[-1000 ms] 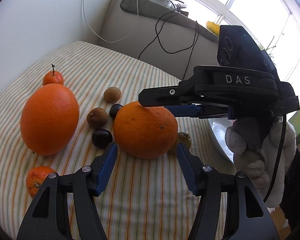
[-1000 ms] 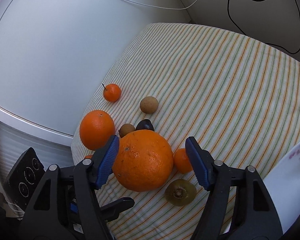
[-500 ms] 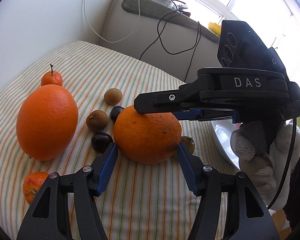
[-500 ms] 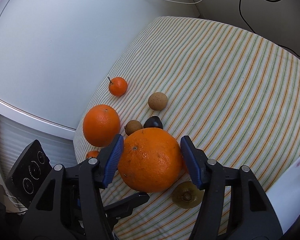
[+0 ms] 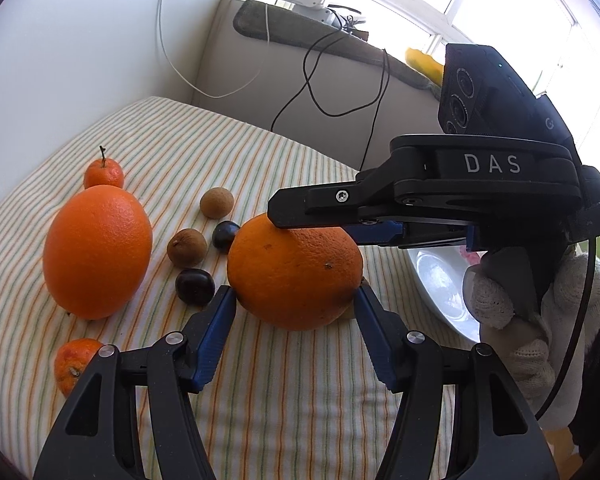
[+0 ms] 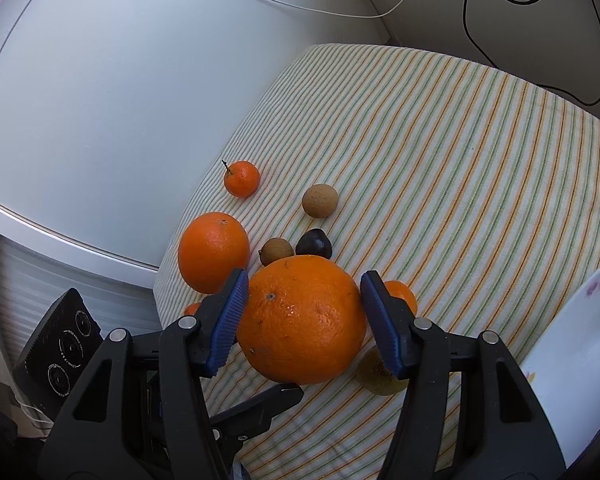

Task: Organize fruits
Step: 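Lift the large orange with the right tool and carry it over the plate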

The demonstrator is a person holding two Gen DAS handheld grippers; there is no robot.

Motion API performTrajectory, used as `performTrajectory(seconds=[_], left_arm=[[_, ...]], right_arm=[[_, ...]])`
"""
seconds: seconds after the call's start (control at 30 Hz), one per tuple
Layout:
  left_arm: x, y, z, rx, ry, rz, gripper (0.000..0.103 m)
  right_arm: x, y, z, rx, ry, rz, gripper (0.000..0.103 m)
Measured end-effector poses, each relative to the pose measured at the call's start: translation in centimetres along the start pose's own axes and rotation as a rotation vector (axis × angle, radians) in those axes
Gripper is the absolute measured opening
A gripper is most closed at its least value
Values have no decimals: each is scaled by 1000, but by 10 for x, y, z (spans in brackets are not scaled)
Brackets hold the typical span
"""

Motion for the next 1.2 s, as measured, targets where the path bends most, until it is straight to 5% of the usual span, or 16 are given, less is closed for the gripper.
performTrajectory(seconds=[0.6, 1.2], left_arm=[[11, -14, -52, 103, 45, 14, 61], [74, -23, -122, 187, 154, 85, 61]], right_arm=[[-59, 12, -26, 63, -7, -92, 61], [-128, 32, -119, 204, 37, -190, 61]])
Point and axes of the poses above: each gripper's, at about its wrist camera, not at the fingertips, and x roughly the way its jaws point, z to its left, y to its underside, the point moved 10 cm from there along x, roughly the way its jaws point, and after that the axes turned 14 degrees about y, right-handed, at the moved point
